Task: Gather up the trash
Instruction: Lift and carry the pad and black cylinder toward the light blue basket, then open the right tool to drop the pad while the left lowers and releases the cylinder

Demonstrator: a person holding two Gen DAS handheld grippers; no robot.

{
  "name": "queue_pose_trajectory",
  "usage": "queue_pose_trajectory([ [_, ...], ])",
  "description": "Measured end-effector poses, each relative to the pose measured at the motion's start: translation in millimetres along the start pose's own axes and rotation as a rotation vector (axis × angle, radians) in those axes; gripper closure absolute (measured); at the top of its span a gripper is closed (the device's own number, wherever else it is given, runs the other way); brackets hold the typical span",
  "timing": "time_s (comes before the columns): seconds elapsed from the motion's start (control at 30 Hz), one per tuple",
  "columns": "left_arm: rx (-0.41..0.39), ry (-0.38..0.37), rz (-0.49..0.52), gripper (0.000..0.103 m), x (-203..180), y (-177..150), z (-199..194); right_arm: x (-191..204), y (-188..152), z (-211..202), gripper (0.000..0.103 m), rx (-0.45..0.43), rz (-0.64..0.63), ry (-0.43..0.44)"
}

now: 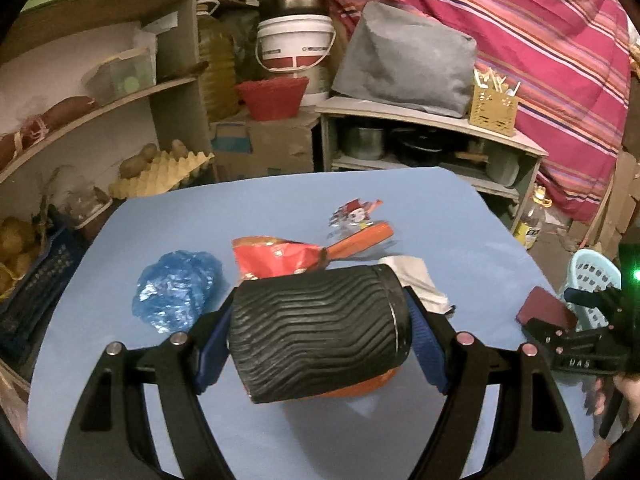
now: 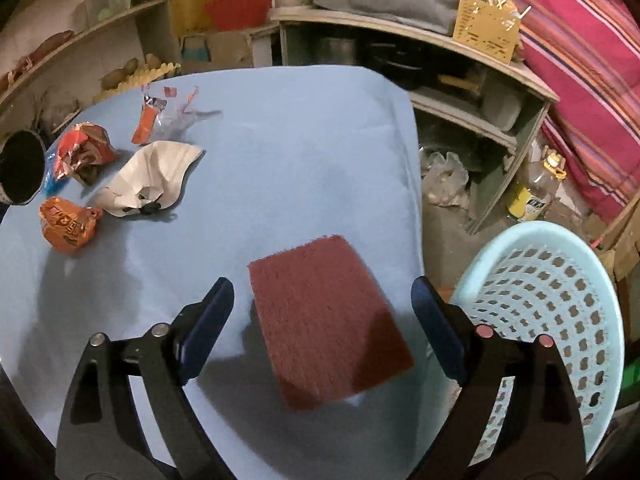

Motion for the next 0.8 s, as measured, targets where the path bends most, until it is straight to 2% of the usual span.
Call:
queue_pose_trajectory([
  [0.03,0.002,0.006,0.002,0.026,3,-1,-1,1,0,4,0.017,0.01,-0.002,0.0],
  [0.1,0.004,0.019,0.002,0.026,8,-4,-2,3,1,9,0.029,0.029,-0.01,-0.002],
  [0.23,0.01,0.027,-0.017,0.026,18,-5,-3,8,2,10,0.032,0.036,-0.028,-0.013],
  [0.4,-0.002,0.026,-0.026,0.027,17,-1,-8,1,6,-24,0.032,-0.056,-0.004,-0.001],
  [0.6,-0.028,-0.013,-0.006,0.026,-17,7,-16,-49,-1,-88,0.032,-0.187,0.117,-0.037],
  [0.8,-0.043,-0.096,0.037,0.026,-81,12,-15,-117,-32,-111,0.032,-0.219,0.269,-0.116],
])
Point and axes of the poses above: each gripper's, at about its wrist camera, not at the fingertips, and z roughly the way its jaws point, x to its left, y to its top, the point moved 2 cm from there along z, roughly the way its jaws point, and after that the axes turned 2 degrees about -z, right-handed, at the moved point
